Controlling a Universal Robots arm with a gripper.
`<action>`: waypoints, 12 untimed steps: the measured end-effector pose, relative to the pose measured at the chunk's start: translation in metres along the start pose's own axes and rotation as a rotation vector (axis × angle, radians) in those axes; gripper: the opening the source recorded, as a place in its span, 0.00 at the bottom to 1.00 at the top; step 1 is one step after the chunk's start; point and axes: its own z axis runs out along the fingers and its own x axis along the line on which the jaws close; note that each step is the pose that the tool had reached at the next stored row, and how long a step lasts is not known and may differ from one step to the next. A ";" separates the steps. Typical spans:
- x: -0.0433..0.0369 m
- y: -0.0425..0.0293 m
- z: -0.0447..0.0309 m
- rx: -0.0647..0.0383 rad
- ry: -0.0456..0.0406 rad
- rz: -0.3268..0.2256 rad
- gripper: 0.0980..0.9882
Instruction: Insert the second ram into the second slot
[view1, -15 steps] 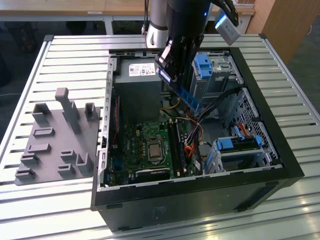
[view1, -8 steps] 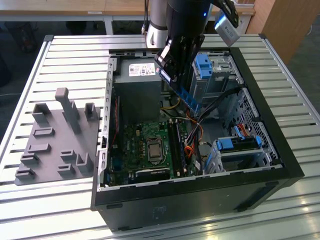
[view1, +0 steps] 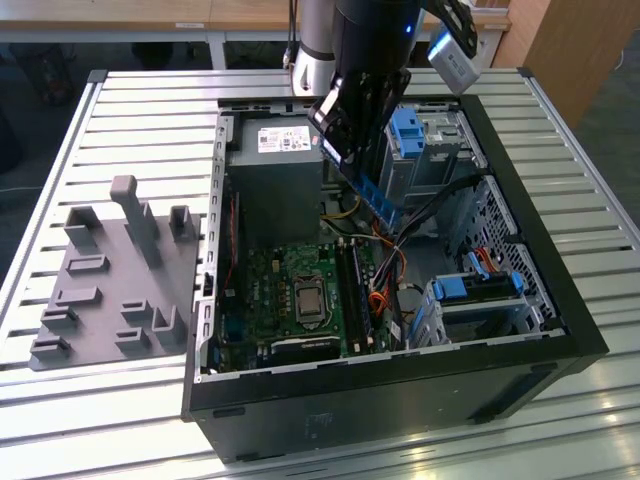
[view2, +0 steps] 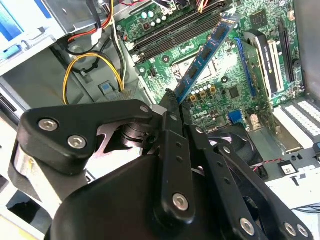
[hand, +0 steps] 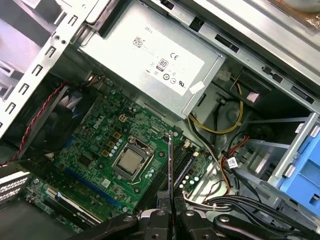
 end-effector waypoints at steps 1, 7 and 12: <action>0.0000 0.0000 0.0000 0.000 -0.0002 0.005 0.04; 0.0000 0.0000 0.0000 0.000 -0.0013 0.034 0.04; 0.0000 0.0000 0.0000 0.001 -0.0022 0.057 0.04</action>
